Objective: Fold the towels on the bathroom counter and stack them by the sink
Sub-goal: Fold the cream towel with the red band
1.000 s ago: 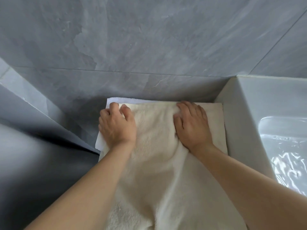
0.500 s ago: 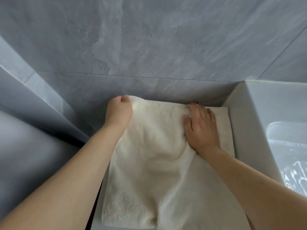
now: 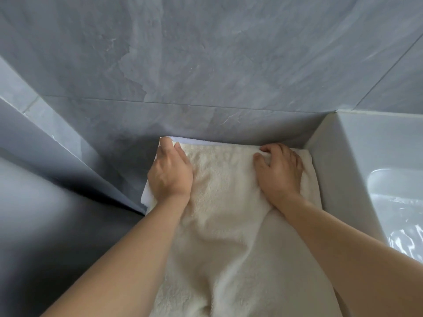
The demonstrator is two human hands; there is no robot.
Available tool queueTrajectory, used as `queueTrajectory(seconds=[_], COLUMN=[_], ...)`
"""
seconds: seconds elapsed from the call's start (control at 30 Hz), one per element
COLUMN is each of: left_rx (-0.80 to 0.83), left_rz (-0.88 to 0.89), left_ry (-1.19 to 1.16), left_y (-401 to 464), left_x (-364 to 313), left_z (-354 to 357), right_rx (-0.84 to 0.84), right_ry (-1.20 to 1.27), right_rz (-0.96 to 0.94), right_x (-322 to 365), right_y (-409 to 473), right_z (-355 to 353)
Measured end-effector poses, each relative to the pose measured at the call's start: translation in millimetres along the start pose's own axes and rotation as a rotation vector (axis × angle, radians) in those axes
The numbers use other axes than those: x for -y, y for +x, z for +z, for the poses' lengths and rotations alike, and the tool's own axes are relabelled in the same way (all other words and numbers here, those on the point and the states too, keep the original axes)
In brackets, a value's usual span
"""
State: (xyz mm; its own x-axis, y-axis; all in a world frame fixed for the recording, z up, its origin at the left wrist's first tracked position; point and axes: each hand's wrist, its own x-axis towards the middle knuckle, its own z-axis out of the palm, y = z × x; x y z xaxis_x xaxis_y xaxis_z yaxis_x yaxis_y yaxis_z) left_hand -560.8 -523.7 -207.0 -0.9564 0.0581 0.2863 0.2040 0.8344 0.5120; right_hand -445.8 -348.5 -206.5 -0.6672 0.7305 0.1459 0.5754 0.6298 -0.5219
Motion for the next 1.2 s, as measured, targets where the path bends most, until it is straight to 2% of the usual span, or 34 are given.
queueTrajectory(seconds=[0.1, 0.17, 0.23, 0.4, 0.53, 0.7, 0.77, 0.87, 0.9, 1.1, 1.2], left_rx=[-0.007, -0.006, -0.001, 0.016, 0.010, -0.016, -0.022, -0.028, -0.028, 0.094, 0.215], left_rz=[0.011, 0.016, 0.012, 0.004, 0.007, 0.037, 0.032, 0.023, 0.020, -0.049, -0.182], left_ry=[-0.004, -0.005, -0.002, -0.023, -0.027, -0.034, -0.051, -0.076, -0.081, -0.054, -0.077], left_y=[0, 0, 0, 1, 2, 3, 2, 1, 2, 10, 36], left_x=[1, 1, 3, 3, 4, 6, 6, 4, 4, 3, 0], left_z=[0, 1, 2, 3, 5, 7, 6, 2, 2, -1, -9], right_rx=[0.079, 0.137, 0.131, -0.101, -0.001, -0.115, -0.043, 0.249, 0.293, 0.224, 0.218], right_ry=[0.056, 0.002, -0.064, -0.075, -0.240, -0.193, -0.138, -0.163, -0.201, -0.312, -0.328], right_rz=[0.164, 0.197, 0.146, -0.022, 0.014, -0.075, -0.134, -0.216, -0.238, -0.281, -0.287], right_x=[10, 14, 14, 12, 7, 12, 19, 18, 12, 3, 2], right_y=[13, 19, 21, 17, 15, -10, -30, -53, -56, -63, -62], right_z=[1, 0, -3, -13, -7, -20, -21, -16, -14, -7, -7])
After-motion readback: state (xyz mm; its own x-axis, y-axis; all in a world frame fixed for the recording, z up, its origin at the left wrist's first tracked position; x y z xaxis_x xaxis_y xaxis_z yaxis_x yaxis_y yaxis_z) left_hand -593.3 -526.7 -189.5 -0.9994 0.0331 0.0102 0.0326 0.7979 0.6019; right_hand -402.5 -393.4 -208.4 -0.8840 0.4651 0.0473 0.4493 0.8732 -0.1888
